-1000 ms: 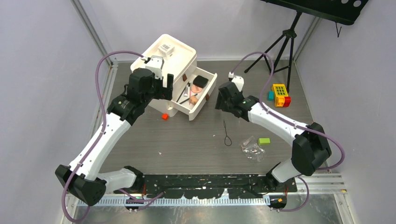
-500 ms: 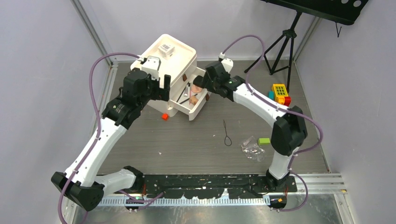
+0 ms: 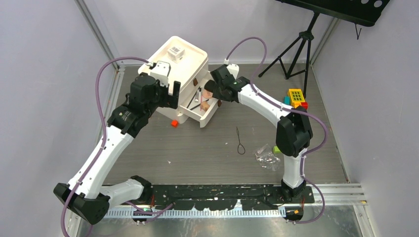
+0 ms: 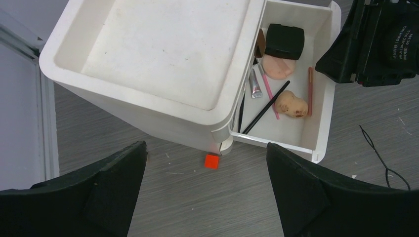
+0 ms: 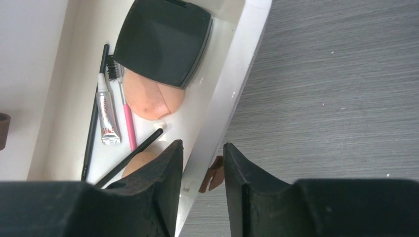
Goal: Organize the makeup
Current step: Move the storage box to the center of the board.
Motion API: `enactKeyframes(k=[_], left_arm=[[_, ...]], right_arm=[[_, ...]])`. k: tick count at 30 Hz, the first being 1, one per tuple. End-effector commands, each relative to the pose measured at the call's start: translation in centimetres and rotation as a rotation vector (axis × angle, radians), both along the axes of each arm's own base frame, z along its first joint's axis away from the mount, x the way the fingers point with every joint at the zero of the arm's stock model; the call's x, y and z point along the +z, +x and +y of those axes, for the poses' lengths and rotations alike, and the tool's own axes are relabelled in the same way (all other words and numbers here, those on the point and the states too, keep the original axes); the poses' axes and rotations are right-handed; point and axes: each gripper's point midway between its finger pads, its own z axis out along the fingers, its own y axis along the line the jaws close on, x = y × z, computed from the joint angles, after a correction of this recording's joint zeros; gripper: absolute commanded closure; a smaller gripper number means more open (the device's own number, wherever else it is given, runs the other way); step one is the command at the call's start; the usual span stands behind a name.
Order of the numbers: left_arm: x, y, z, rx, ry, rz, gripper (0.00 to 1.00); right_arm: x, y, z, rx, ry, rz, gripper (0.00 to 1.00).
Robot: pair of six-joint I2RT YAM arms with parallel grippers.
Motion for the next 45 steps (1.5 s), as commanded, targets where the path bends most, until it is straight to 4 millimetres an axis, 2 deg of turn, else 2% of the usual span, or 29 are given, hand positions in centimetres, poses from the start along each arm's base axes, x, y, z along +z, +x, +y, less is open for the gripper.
enactKeyframes(k=[1, 9, 17, 20, 25, 38, 41, 45], left_arm=[[0.5, -0.1, 0.5, 0.005, 0.014, -0.023, 0.07], [0.3, -0.1, 0.6, 0.009, 0.024, -0.021, 0.07], [0.2, 0.0, 0.7, 0.014, 0.031, -0.02, 0.07], [0.2, 0.0, 0.7, 0.015, 0.031, -0.02, 0.07], [0.1, 0.1, 0.8, 0.016, 0.032, -0.019, 0.07], [0.1, 0.1, 0.8, 0.018, 0.031, -0.02, 0.07], [0.2, 0.1, 0.8, 0.019, 0.03, -0.022, 0.07], [0.2, 0.1, 0.7, 0.016, 0.025, -0.021, 0.07]], right_arm=[[1.4, 0.5, -1.0, 0.012, -0.083, -0.037, 0.63], [2.3, 1.5, -2.6, 0.031, -0.112, -0.052, 0.86], [2.8, 2.0, -4.6, 0.079, -0.169, -0.058, 0.98], [3.1, 2.1, -5.6, 0.083, -0.18, -0.06, 1.0], [3.2, 2.6, -7.0, 0.098, -0.204, -0.064, 1.0], [4.2, 4.3, -7.8, 0.162, -0.275, -0.119, 1.0], [4.7, 4.1, -7.5, 0.167, -0.251, -0.128, 0.94], [5.7, 3.7, -7.1, 0.175, -0.205, -0.147, 0.78]])
